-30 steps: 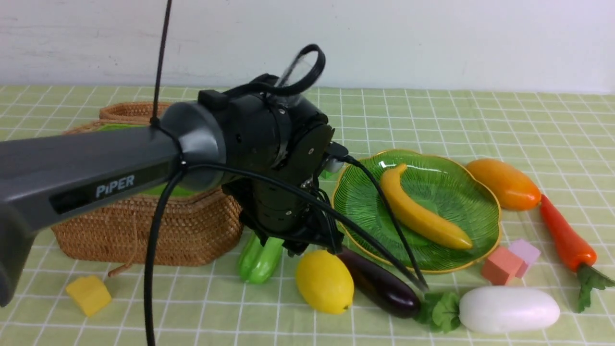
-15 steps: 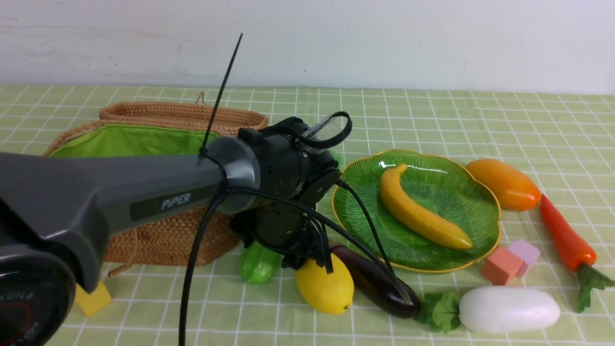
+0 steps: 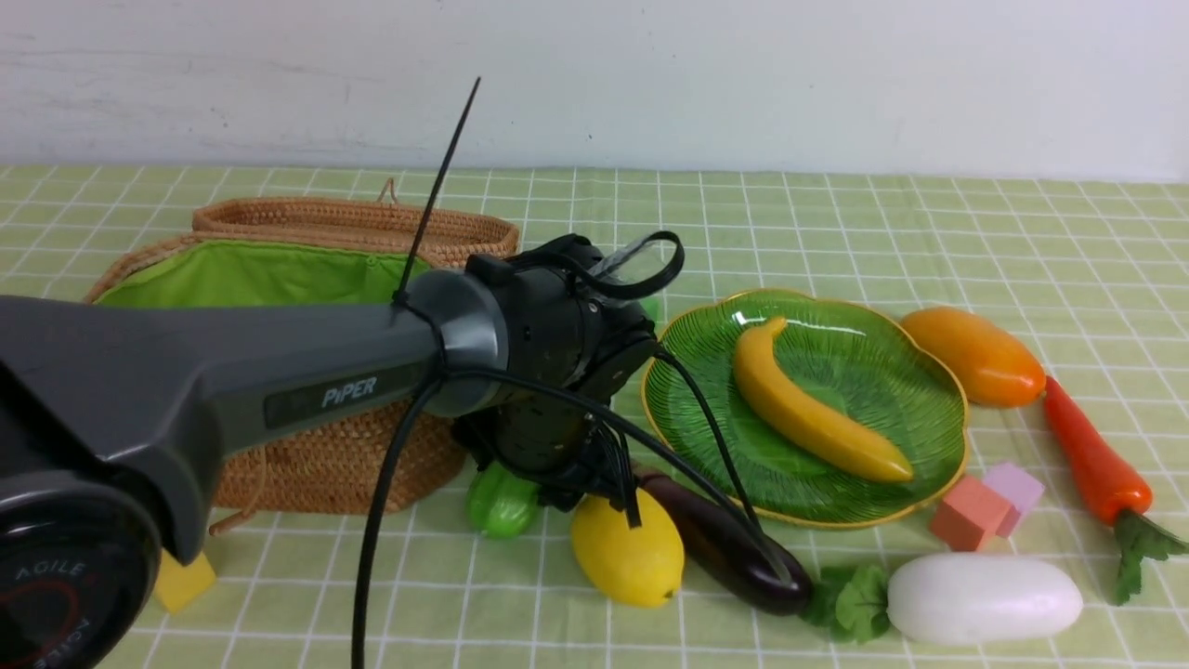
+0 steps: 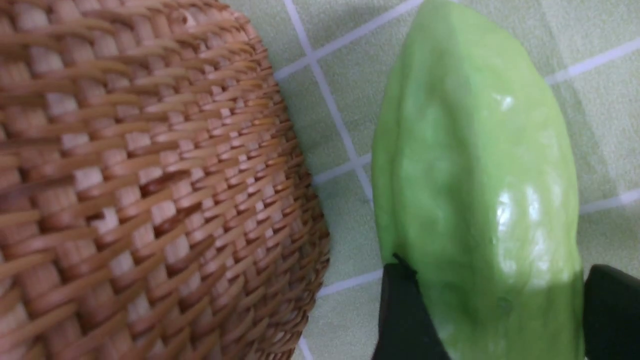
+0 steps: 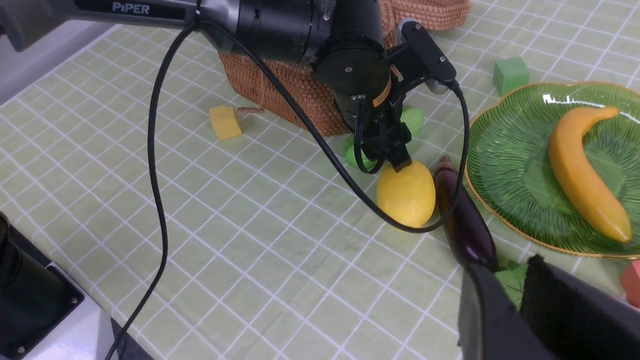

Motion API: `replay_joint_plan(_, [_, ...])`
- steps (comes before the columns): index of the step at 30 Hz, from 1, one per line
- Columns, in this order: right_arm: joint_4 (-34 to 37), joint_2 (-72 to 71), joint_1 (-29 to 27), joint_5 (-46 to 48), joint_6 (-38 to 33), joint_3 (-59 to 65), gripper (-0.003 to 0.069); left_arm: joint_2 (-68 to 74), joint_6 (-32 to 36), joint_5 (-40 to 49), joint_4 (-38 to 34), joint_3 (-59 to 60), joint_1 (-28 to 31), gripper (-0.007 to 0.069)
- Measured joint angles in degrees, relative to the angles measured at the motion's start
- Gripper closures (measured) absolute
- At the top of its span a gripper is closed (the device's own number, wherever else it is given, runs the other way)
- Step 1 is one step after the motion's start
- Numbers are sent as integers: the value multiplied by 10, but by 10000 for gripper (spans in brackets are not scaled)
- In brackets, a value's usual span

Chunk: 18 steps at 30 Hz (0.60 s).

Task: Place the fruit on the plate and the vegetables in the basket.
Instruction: Take a chayote with your left arm and place it on the basket on the left.

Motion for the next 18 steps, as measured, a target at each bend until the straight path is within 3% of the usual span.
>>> replay_joint_plan(18, [-24,0,0,-4,-11,-1,531,-100,23,21,-38,-7,-42,209])
